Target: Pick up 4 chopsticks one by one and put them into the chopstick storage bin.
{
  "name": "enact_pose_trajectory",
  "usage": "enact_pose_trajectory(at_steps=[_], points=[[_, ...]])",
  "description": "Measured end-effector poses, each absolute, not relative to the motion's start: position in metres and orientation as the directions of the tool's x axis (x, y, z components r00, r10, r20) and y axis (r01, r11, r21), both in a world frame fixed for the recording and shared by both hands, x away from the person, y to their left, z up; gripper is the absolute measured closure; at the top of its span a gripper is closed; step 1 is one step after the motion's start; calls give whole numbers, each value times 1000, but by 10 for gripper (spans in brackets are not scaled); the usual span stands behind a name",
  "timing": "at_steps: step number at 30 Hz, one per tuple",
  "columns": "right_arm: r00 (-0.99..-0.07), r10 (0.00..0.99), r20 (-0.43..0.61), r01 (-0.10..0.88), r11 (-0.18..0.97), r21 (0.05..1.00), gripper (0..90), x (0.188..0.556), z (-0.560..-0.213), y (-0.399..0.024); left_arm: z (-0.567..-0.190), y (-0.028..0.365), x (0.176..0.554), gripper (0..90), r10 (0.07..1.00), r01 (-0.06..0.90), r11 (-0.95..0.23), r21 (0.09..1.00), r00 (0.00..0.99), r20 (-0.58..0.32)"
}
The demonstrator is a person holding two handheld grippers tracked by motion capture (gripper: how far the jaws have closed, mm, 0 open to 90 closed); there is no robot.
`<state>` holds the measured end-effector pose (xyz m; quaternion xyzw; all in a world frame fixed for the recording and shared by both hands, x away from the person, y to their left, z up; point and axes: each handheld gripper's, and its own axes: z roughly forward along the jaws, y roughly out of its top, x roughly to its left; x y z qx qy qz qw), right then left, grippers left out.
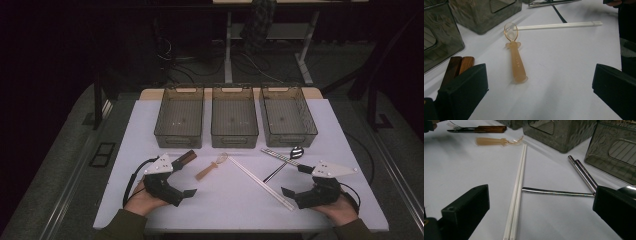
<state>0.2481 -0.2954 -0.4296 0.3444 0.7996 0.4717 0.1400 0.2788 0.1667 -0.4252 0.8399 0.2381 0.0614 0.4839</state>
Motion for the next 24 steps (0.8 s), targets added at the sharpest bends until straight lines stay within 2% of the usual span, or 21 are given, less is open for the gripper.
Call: enact_pose_trajectory(at_steps=[24], points=[[-736, 667, 115, 421, 318, 849, 5, 256, -412, -302, -422, 170, 273, 0, 455, 334, -401, 853, 881, -131]])
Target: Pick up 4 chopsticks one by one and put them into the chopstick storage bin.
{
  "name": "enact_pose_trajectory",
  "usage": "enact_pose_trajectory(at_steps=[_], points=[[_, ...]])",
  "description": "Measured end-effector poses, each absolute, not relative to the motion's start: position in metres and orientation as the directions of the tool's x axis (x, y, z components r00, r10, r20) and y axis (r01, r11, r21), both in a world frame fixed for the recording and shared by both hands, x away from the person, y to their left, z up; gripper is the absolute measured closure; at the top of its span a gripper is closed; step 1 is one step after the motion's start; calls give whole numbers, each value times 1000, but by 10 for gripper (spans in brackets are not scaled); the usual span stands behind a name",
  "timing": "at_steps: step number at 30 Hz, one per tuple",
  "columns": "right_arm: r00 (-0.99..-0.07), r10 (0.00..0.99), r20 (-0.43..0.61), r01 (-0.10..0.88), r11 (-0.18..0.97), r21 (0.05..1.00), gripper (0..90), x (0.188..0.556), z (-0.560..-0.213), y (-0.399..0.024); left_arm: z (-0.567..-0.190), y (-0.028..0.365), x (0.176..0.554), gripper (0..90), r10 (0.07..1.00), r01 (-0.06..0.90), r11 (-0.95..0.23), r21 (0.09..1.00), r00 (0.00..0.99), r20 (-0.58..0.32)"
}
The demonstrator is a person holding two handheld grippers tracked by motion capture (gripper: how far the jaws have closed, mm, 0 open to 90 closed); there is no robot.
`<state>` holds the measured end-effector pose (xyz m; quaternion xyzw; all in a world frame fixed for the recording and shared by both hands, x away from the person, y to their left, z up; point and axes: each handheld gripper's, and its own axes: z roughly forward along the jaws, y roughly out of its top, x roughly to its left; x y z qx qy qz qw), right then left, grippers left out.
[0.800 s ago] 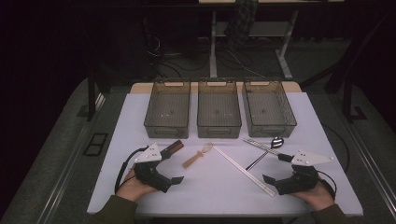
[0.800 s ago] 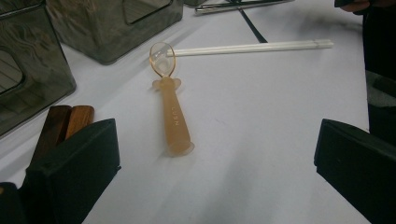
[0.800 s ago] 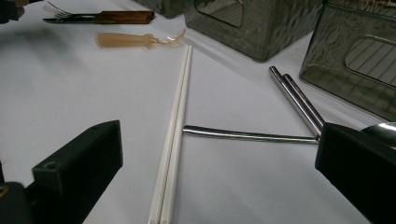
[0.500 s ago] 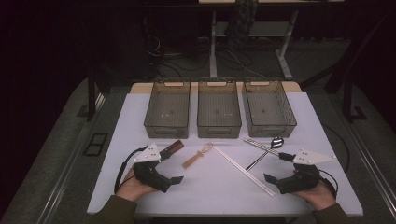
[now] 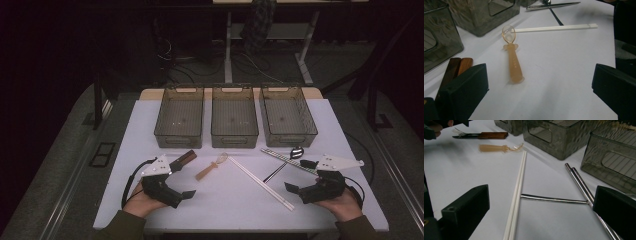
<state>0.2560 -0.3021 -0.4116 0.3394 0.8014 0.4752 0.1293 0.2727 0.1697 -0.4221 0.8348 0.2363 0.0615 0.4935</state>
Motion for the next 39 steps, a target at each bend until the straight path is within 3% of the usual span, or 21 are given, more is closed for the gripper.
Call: enact_pose_trajectory(at_steps=[22, 28, 37, 39], points=[[-731, 672, 114, 429, 324, 843, 43, 276, -407, -308, -424, 170, 271, 0, 461, 337, -403, 851, 878, -129], [-737, 663, 126, 437, 326, 839, 136, 286, -406, -313, -425, 170, 272, 0, 461, 339, -406, 849, 878, -130], [-732, 668, 136, 446, 318, 837, 180, 297, -402, -320, -426, 170, 272, 0, 461, 339, -408, 848, 878, -130], [-734, 665, 137, 447, 321, 835, 229, 300, -400, -322, -426, 171, 272, 0, 461, 340, -409, 847, 878, -130]])
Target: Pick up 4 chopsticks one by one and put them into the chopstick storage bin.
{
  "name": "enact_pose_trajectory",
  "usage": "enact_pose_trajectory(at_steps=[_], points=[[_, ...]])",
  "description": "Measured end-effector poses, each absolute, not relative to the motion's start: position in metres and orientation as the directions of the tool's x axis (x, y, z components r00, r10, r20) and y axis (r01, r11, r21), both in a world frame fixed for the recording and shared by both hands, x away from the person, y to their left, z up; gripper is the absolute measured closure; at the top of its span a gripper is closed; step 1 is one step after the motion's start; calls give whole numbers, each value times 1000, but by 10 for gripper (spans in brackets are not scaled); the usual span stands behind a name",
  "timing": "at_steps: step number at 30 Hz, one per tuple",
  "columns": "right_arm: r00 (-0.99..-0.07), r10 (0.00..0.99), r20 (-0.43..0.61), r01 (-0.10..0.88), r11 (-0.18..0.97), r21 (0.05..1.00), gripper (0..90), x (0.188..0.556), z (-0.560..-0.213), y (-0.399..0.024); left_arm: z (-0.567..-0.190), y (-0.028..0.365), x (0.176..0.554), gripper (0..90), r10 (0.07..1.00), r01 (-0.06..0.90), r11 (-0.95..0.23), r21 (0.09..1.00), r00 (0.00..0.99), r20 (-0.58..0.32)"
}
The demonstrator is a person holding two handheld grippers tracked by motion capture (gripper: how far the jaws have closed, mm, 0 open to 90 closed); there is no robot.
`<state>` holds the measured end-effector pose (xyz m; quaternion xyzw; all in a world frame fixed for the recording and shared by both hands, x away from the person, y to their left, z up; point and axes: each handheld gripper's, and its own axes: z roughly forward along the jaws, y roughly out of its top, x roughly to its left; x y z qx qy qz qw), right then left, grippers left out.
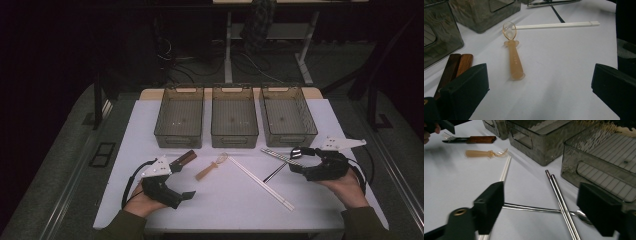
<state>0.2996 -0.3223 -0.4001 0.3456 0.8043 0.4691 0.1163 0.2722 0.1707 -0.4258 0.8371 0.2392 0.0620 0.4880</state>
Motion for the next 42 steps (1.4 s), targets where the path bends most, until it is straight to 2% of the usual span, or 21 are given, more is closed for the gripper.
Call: enact_pose_trajectory(at_steps=[10, 13, 14, 19, 26, 31, 42], points=[[-732, 665, 148, 458, 319, 830, 342, 312, -397, -332, -426, 171, 272, 0, 462, 345, -405, 846, 876, -136], [-725, 676, 134, 459, 329, 825, 351, 312, -398, -334, -426, 171, 273, 0, 464, 348, -408, 844, 875, -136], [-718, 685, 122, 463, 339, 819, 388, 312, -399, -336, -426, 171, 272, 5, 465, 347, -409, 844, 875, -135], [-708, 696, 123, 475, 340, 811, 461, 311, -401, -340, -425, 170, 272, 9, 461, 341, -412, 845, 878, -129], [-683, 724, 98, 509, 376, 774, 633, 314, -408, -345, -426, 169, 272, 9, 456, 342, -418, 841, 880, -131], [-681, 728, 78, 525, 412, 745, 668, 317, -415, -347, -426, 169, 271, 9, 453, 340, -419, 842, 882, -131], [-674, 734, 82, 584, 461, 668, 689, 321, -436, -356, -426, 169, 272, 9, 450, 340, -419, 842, 883, -133]])
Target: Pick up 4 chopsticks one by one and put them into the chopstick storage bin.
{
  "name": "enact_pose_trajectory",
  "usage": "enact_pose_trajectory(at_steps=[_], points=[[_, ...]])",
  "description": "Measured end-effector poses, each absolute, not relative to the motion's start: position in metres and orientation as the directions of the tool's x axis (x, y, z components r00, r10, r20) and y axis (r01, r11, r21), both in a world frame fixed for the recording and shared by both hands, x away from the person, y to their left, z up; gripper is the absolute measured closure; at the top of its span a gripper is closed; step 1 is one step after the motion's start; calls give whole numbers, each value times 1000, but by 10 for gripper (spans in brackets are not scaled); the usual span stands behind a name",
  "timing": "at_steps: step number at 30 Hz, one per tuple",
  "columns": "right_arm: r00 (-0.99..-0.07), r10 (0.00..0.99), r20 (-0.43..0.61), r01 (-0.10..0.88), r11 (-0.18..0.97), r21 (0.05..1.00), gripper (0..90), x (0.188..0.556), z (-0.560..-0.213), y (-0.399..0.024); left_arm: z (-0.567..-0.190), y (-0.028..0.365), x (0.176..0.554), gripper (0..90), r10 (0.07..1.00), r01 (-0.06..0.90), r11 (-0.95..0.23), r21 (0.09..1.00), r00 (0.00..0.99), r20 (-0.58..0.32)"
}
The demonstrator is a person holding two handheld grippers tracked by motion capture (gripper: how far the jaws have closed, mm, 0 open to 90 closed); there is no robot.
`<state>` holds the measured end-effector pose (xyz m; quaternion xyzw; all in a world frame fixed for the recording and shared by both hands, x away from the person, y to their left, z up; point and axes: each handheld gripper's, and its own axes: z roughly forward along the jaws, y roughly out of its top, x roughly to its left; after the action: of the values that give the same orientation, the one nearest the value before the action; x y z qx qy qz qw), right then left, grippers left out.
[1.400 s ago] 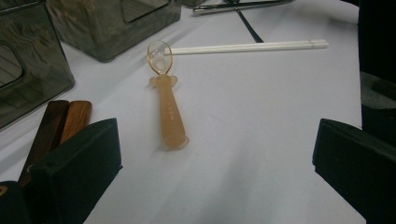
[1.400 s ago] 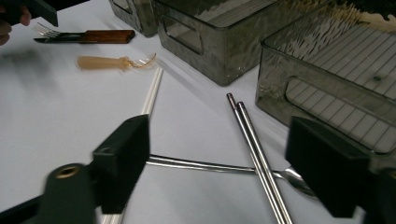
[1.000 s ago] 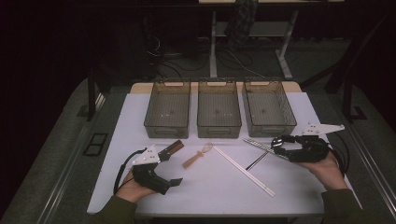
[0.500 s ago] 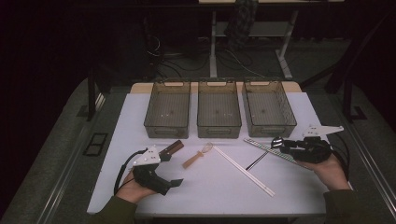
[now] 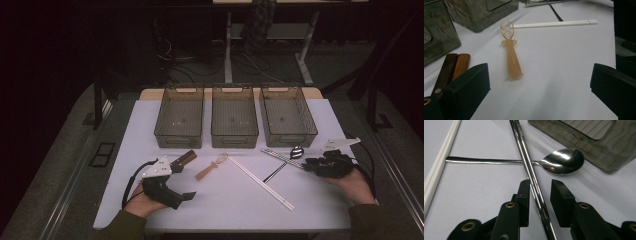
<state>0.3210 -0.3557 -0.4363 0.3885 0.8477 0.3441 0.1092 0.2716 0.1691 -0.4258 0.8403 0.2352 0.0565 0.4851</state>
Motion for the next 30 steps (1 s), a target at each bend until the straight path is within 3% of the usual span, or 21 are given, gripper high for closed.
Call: enact_pose_trajectory(at_steps=[30], points=[[-721, 693, 23, 559, 561, 610, 776, 318, -443, -343, -425, 169, 271, 10, 443, 340, -418, 842, 886, -137]])
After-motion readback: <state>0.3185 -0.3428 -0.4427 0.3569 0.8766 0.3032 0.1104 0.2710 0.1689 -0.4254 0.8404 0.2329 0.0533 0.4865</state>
